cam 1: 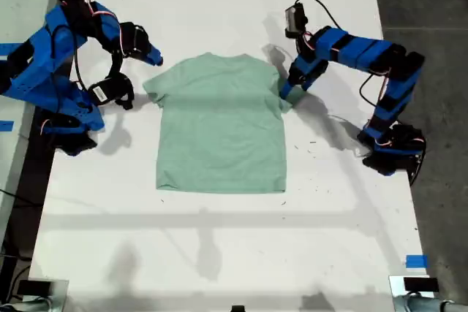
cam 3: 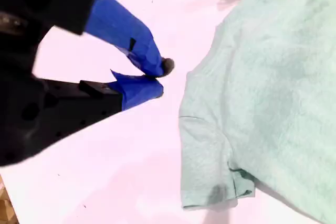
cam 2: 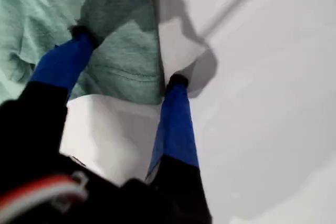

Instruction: Fold tshirt

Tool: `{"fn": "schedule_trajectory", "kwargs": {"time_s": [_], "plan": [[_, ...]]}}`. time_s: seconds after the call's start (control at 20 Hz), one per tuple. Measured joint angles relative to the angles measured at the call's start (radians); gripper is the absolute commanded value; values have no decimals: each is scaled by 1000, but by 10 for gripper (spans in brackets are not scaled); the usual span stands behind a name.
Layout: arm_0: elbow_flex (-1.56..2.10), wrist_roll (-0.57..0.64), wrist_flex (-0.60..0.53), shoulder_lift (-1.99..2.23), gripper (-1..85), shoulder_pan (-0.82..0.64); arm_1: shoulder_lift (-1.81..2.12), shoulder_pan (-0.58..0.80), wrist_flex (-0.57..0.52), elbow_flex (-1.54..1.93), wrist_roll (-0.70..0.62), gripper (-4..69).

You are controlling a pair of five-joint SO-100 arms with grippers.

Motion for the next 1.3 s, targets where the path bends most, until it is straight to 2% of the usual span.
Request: {"fn": "schedule_trajectory", "kwargs": {"time_s": [0.05,0.2,0.4,0.5,0.7,0.95,1.1,1.2,1.3], "plan": [[6,0,-3,0,32,0,-14,8,0,-11,-12,110],[15,0,-15,0,32,0,-80,15,17,-124,-46,84],[21,0,-21,0,33,0,-169,12,110,-252,-51,46],[29,0,-21,0,33,0,-186,3,137,-285,-41,-14],[46,0,-21,0,33,0,-187,0,167,-288,-26,-14],[58,0,-40,0,34,2,-89,-63,402,-479,15,-14],[66,0,-48,0,34,3,-89,-156,492,-672,77,-13],[66,0,-54,0,34,3,-109,-227,499,-779,137,-13],[66,0,-57,0,34,3,-132,-295,456,-805,202,-13]]}}
